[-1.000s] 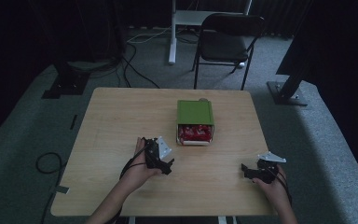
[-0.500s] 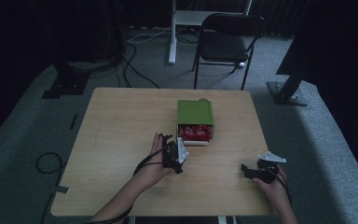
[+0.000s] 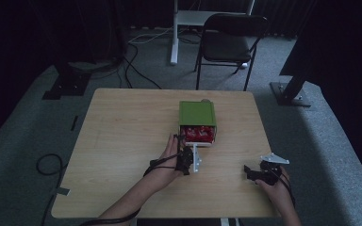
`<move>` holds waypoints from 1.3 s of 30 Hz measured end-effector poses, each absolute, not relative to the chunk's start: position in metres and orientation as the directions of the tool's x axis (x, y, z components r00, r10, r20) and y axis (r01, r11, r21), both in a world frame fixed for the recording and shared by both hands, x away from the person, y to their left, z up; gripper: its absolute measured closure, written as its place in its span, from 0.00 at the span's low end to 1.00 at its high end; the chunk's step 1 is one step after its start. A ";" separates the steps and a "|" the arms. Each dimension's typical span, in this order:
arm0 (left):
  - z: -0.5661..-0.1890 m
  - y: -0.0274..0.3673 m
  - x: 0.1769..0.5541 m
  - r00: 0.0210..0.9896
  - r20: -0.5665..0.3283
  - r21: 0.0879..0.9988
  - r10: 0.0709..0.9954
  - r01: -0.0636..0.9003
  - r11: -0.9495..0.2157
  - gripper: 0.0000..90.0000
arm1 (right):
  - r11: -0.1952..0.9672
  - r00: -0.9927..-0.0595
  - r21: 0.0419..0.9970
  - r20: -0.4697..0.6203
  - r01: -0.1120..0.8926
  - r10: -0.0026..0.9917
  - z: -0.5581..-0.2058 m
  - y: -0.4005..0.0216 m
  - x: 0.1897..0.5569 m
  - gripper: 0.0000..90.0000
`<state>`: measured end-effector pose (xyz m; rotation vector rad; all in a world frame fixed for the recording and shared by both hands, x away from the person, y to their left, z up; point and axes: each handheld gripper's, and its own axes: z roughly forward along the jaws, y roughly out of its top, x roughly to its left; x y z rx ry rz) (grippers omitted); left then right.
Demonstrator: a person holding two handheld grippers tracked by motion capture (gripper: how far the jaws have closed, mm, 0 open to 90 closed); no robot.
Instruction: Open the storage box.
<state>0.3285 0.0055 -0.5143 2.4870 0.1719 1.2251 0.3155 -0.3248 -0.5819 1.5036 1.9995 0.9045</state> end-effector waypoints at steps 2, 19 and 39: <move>-0.516 0.001 0.329 0.615 0.755 0.333 0.226 -0.062 -0.941 0.04 | 0.179 -0.284 0.744 0.015 0.644 0.959 -0.582 -0.325 0.316 0.14; -0.530 -0.015 0.333 0.629 0.767 0.258 0.129 -0.118 -0.959 0.31 | 0.179 -0.284 0.744 0.015 0.644 0.959 -0.582 -0.325 0.316 0.13; -0.537 -0.024 0.352 0.623 0.778 0.177 0.077 -0.100 -0.979 0.58 | 0.175 -0.285 0.745 0.021 0.644 0.958 -0.582 -0.326 0.316 0.13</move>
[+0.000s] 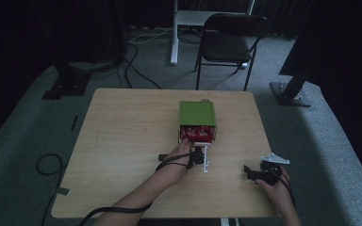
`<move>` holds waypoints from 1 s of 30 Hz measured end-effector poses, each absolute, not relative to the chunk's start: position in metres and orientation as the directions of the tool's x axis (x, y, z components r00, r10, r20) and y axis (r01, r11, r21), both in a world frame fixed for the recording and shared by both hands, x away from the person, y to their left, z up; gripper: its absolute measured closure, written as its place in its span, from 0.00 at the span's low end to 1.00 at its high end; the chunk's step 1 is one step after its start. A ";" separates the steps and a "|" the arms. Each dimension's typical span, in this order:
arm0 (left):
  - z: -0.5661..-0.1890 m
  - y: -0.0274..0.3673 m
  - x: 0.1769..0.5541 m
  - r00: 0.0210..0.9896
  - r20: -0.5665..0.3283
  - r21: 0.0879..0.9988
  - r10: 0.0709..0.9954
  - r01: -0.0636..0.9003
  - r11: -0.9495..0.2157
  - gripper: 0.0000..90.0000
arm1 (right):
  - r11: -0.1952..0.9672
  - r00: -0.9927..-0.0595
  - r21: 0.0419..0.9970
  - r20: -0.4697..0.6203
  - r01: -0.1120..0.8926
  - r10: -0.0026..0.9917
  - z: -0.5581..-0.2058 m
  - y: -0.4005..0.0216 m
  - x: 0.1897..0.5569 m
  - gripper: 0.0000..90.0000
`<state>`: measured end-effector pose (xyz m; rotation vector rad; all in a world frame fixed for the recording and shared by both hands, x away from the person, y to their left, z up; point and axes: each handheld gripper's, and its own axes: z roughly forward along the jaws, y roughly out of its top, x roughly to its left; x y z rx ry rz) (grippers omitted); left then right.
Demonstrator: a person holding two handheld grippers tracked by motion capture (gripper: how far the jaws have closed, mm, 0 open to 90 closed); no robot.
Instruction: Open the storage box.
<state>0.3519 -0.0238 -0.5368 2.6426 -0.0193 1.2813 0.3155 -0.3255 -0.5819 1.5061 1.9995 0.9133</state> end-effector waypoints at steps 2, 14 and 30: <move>-0.537 -0.024 0.354 0.629 0.774 0.172 0.074 -0.096 -0.980 0.58 | 0.177 -0.285 0.745 0.018 0.643 0.958 -0.582 -0.325 0.316 0.13; -0.546 -0.030 0.358 0.588 0.808 0.122 0.040 -0.100 -0.987 0.66 | 0.180 -0.286 0.744 0.015 0.643 0.958 -0.582 -0.325 0.316 0.13; -0.542 -0.032 0.359 0.567 0.824 0.091 0.022 -0.094 -0.991 0.83 | 0.180 -0.285 0.744 0.015 0.644 0.958 -0.582 -0.325 0.316 0.13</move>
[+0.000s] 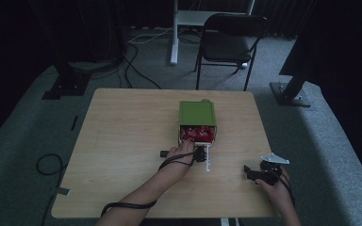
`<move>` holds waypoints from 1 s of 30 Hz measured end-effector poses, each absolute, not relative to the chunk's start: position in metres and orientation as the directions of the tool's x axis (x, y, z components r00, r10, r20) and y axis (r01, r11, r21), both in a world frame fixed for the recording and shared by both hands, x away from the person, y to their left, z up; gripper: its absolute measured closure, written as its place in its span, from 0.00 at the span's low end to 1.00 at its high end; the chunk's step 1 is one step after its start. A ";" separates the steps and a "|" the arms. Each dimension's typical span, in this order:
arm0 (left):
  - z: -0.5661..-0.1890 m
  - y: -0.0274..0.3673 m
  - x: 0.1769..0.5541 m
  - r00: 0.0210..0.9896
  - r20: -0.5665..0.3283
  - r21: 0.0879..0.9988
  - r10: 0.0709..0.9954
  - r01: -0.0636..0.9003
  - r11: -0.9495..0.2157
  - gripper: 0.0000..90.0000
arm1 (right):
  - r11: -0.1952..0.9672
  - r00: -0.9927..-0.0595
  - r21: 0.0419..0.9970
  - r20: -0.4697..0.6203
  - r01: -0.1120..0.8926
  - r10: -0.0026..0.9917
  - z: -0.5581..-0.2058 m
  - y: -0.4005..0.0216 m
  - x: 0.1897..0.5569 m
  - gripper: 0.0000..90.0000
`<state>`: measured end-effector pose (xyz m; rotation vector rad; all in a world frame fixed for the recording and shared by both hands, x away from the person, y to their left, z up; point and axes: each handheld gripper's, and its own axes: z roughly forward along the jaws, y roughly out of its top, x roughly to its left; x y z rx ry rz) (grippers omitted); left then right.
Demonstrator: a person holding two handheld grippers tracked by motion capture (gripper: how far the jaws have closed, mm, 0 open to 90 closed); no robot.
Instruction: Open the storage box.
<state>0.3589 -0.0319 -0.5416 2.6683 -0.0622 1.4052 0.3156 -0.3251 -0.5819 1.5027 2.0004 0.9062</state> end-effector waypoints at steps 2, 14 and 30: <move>-0.541 -0.033 0.357 0.572 0.820 0.091 0.021 -0.093 -0.991 0.83 | 0.180 -0.285 0.744 0.015 0.643 0.958 -0.582 -0.325 0.316 0.13; -0.540 -0.031 0.344 0.579 0.815 0.093 0.014 -0.107 -0.990 0.83 | 0.180 -0.285 0.744 0.015 0.643 0.958 -0.582 -0.325 0.316 0.13; -0.540 -0.031 0.323 0.597 0.802 0.106 0.020 -0.110 -0.988 0.83 | 0.180 -0.285 0.744 0.014 0.643 0.958 -0.582 -0.325 0.316 0.14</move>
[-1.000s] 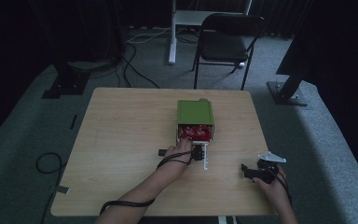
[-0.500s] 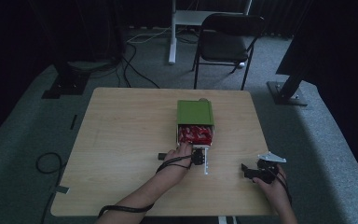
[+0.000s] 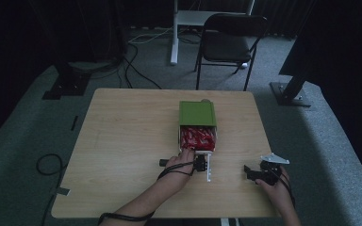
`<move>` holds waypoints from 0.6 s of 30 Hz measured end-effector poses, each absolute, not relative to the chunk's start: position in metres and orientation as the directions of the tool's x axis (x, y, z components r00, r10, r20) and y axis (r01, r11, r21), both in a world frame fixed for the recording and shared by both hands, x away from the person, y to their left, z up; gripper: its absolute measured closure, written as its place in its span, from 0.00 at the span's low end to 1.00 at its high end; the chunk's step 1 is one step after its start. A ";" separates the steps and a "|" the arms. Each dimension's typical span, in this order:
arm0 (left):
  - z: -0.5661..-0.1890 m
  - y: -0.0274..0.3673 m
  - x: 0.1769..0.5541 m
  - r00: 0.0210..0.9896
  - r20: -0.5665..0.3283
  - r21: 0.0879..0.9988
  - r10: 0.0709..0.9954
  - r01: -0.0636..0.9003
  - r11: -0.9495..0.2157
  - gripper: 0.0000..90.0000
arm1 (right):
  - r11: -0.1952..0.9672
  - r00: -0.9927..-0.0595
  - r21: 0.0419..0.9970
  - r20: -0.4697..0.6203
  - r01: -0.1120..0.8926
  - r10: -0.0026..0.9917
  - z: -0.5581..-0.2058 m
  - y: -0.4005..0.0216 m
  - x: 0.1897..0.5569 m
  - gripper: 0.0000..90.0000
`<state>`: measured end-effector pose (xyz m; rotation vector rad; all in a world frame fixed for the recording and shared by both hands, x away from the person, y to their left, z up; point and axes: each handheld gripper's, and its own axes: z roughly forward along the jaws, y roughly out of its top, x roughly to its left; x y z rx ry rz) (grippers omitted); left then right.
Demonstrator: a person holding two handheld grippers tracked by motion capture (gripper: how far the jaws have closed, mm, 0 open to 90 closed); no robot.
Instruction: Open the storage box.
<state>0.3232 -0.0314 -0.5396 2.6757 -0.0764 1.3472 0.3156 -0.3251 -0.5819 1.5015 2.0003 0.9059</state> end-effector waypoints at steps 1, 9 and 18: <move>-0.540 -0.032 0.319 0.600 0.800 0.110 0.022 -0.109 -0.988 0.83 | 0.180 -0.285 0.744 0.015 0.643 0.958 -0.582 -0.325 0.316 0.14; -0.541 -0.031 0.311 0.607 0.795 0.109 0.018 -0.114 -0.988 0.84 | 0.180 -0.285 0.744 0.015 0.644 0.958 -0.582 -0.325 0.316 0.14; -0.543 -0.031 0.301 0.622 0.783 0.114 0.015 -0.119 -0.986 0.84 | 0.180 -0.285 0.744 0.015 0.644 0.958 -0.582 -0.325 0.316 0.14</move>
